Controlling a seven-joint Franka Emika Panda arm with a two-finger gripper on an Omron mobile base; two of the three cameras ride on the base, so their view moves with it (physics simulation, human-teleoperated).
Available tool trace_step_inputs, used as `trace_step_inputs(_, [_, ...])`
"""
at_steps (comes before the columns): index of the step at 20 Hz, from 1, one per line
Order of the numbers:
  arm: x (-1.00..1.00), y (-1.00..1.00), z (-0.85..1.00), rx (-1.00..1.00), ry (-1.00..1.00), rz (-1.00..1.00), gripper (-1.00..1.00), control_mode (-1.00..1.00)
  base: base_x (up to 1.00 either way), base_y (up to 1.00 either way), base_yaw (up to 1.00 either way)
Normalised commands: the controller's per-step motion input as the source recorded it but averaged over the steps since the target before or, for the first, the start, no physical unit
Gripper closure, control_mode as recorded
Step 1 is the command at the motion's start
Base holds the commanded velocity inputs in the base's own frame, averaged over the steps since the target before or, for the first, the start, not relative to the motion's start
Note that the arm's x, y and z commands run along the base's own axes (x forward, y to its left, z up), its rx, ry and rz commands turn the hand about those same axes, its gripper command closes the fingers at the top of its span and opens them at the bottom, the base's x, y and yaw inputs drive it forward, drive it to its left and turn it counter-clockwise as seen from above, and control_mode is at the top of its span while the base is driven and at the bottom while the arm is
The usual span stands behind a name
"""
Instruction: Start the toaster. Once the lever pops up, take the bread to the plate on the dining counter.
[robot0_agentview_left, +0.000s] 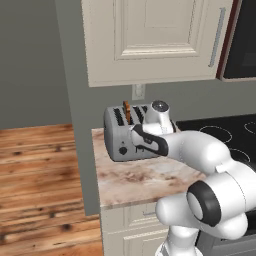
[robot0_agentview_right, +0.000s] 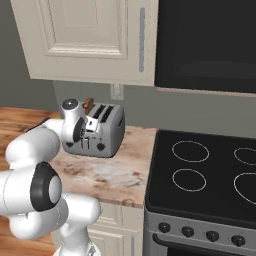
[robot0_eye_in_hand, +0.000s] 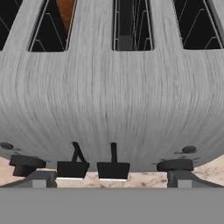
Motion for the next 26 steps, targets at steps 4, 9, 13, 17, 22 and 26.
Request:
trace_step_inputs(4, [0.00, 0.00, -0.16, 0.00, 0.01, 0.00, -1.00, -1.00, 0.00, 0.00, 0.00])
trace_step_inputs(9, [0.00, 0.00, -0.08, 0.00, 0.00, 0.00, -1.00, -1.00, 0.00, 0.00, 0.00])
trace_step_inputs(13, [0.00, 0.00, -0.03, 0.00, 0.00, 0.00, -1.00, -1.00, 0.00, 0.00, 0.00])
trace_step_inputs(17, [0.04, 0.00, -0.03, 0.00, 0.00, 0.00, -1.00, -1.00, 0.00, 0.00, 0.00])
trace_step_inputs(22, [0.04, 0.00, 0.00, 0.00, 0.00, 0.00, -1.00, -1.00, 0.00, 0.00, 0.00])
trace_step_inputs(26, [0.00, 0.00, -0.02, 0.00, 0.00, 0.00, -1.00, -1.00, 0.00, 0.00, 0.00])
